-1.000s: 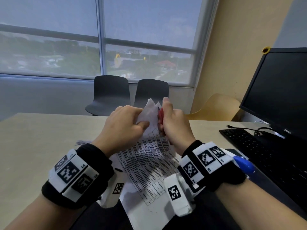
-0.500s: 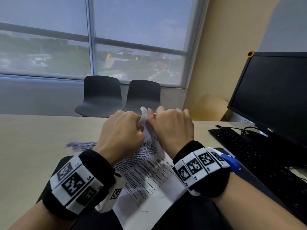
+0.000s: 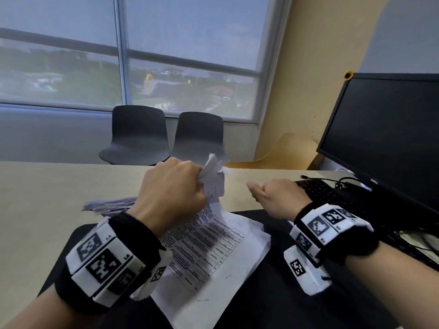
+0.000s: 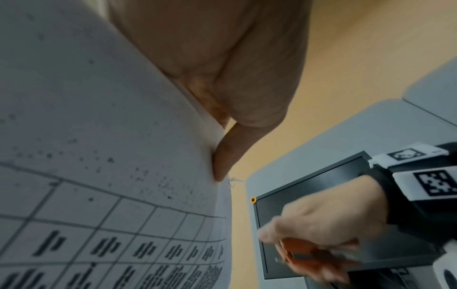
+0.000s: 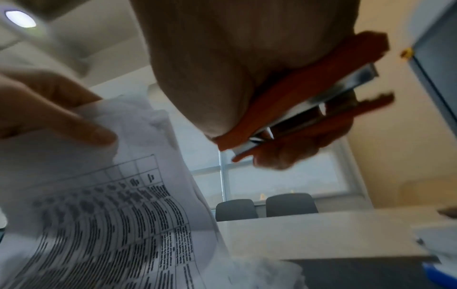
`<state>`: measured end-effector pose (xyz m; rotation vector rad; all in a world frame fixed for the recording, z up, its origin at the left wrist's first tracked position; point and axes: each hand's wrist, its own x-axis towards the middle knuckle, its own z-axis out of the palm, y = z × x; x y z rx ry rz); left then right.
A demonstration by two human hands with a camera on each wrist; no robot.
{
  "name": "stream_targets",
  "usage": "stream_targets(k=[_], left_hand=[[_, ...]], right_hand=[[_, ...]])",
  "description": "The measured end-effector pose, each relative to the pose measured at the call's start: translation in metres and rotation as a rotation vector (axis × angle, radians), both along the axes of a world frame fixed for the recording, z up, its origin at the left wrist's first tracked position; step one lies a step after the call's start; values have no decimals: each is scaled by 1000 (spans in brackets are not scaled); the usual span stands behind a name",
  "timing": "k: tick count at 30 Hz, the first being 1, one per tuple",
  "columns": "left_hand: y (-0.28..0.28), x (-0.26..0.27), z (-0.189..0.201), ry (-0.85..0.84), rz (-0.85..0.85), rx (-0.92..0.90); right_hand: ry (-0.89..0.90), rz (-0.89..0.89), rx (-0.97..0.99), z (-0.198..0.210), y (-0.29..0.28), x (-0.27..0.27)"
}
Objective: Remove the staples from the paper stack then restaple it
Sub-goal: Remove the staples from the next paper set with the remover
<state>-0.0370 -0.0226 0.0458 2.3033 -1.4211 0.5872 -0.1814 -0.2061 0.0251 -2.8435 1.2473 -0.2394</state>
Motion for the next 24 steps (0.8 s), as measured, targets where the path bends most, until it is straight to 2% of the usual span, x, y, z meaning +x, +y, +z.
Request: stream_targets(k=[4,7,9,11,14,17,19,24], left_hand=[[0,5,2,30,-3,22],[1,2,1,-5,-1,23],[1,-4,1,-51,22,17],[-2,-10,-1,-85,44,13],[-7,-14,-3,-117,90,-28],[-8,-13,-2,-84,95,-78],[-8,-10,-3,-57,75,-87],[-9,0,-4,43,33,-114]], right_hand=[[-111,11,497,-4,-11,-4],[-61,48,636,0,-18,-7],[-26,74,603,2,-21,-8],[35,119,469,2,-22,-8],[219,174,206,0,-20,-5],[402,175,48,-3,-17,0],[452,181,42,-2,-17,2],[395,186,122,2,-18,0]])
